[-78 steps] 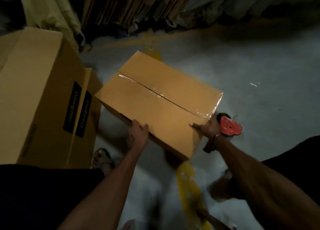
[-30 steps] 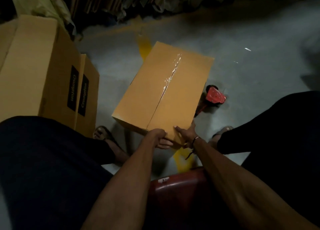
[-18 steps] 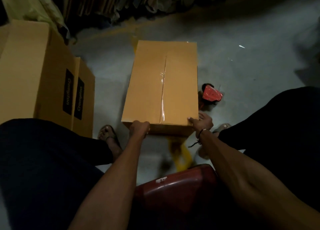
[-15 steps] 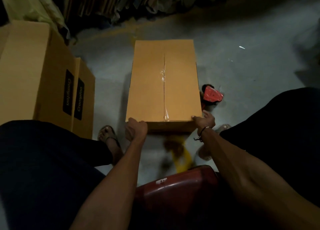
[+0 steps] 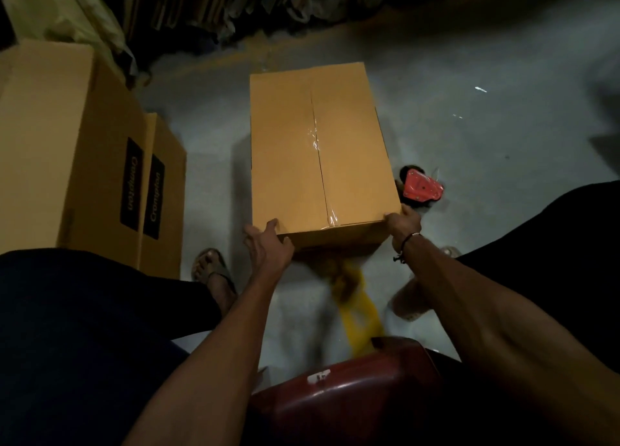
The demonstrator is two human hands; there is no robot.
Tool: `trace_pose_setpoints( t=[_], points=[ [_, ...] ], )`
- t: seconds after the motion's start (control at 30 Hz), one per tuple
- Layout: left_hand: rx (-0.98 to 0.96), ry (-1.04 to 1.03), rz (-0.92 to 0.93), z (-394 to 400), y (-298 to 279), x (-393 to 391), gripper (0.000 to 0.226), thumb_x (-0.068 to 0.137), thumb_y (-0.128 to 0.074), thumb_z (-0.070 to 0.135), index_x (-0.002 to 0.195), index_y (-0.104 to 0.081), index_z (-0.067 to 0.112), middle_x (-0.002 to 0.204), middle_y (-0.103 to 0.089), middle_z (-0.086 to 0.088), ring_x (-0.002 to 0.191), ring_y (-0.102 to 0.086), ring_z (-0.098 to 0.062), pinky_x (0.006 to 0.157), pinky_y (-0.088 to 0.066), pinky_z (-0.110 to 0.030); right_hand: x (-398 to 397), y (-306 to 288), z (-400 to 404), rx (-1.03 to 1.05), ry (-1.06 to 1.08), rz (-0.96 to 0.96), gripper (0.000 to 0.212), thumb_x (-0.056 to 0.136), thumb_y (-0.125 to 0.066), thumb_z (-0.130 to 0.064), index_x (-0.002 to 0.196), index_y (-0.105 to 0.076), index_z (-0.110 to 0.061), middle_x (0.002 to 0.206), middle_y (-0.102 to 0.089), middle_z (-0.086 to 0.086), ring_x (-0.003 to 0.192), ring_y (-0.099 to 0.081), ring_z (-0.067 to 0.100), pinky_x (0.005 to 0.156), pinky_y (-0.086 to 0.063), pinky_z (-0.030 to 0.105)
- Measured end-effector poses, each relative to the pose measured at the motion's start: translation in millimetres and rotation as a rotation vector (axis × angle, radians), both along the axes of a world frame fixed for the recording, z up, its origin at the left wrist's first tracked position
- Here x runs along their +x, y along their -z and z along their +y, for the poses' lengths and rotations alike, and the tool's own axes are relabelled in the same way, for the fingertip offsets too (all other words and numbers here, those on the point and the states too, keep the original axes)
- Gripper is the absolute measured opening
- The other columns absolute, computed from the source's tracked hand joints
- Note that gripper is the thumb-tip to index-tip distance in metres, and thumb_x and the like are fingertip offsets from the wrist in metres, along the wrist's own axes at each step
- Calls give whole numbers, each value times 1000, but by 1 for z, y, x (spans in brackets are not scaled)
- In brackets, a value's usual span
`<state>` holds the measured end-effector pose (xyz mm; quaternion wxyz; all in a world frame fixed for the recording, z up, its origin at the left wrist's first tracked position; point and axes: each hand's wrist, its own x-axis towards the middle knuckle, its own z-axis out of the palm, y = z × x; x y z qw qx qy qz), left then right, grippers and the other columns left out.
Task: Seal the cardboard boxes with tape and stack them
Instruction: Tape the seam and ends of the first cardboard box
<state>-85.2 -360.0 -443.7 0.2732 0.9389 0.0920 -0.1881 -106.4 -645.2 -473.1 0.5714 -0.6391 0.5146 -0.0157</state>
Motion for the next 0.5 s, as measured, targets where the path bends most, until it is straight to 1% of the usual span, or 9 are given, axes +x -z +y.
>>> trace_pose_setpoints(
  t=[0.03, 0.1, 0.17, 0.23, 0.27, 0.33, 0.37, 0.43, 0.5],
  points=[
    [19, 10, 15, -3, 0, 2, 61, 94, -64, 28, 151, -46, 20, 146, -24, -20, 133, -35, -46, 110, -40, -50, 7, 15, -11, -1, -15, 6, 56, 78, -72, -11, 134, -64, -12, 122, -69, 5, 109, -64, 28, 99, -54, 46],
    [114, 10, 28, -15, -3, 5, 59, 91, -62, 31, 148, -47, 19, 149, -23, -23, 134, -35, -49, 110, -36, -56, 16, 32, -26, 41, -32, -9, 54, 70, -72, -16, 124, -70, -15, 111, -73, 7, 97, -68, 31, 80, -58, 47],
    [217, 14, -22, -33, -10, 8, 55, 87, -60, 32, 138, -51, 15, 151, -24, -23, 135, -33, -48, 109, -33, -62, 16, 15, -28, 101, 10, -6, 32, 67, -71, -18, 99, -75, -16, 89, -70, 5, 74, -63, 26, 54, -53, 34],
    [212, 87, -122, -55, -13, 16, 53, 87, -61, 31, 136, -52, 14, 149, -29, -19, 138, -32, -42, 110, -33, -63, 13, -4, -32, 189, 164, 0, 12, 68, -64, -23, 78, -66, -18, 75, -61, 4, 58, -52, 20, 44, -41, 23],
    [178, 159, -171, -67, -13, 22, 51, 88, -61, 30, 137, -53, 15, 147, -32, -16, 138, -34, -38, 110, -33, -60, 11, -2, -39, 221, 222, -3, 10, 72, -60, -26, 78, -62, -18, 76, -59, 5, 56, -50, 19, 46, -38, 23],
    [72, 314, -245, -92, -11, 33, 44, 94, -59, 27, 136, -55, 17, 141, -42, -13, 131, -44, -31, 109, -36, -50, 8, 8, -50, 293, 290, -14, 19, 83, -54, -32, 92, -58, -16, 93, -59, 8, 69, -53, 21, 60, -48, 32],
    [8, 371, -262, -106, -9, 40, 40, 97, -57, 26, 136, -56, 18, 137, -47, -12, 126, -48, -30, 106, -37, -47, 8, 17, -56, 295, 307, 13, 25, 89, -52, -36, 101, -57, -14, 103, -58, 9, 81, -56, 25, 75, -54, 42],
    [-86, 446, -288, -132, -3, 53, 35, 99, -53, 26, 134, -57, 21, 130, -53, -9, 120, -52, -27, 101, -39, -44, 11, 31, -67, 292, 307, 39, 33, 96, -53, -38, 116, -55, -11, 110, -55, 11, 100, -59, 32, 101, -48, 54],
    [-125, 501, -326, -152, 6, 65, 34, 100, -53, 31, 133, -58, 25, 125, -54, -4, 117, -52, -23, 98, -37, -42, 21, 45, -75, 283, 307, 65, 42, 99, -56, -39, 128, -56, -9, 115, -56, 13, 109, -60, 33, 104, -48, 53]
  ],
)
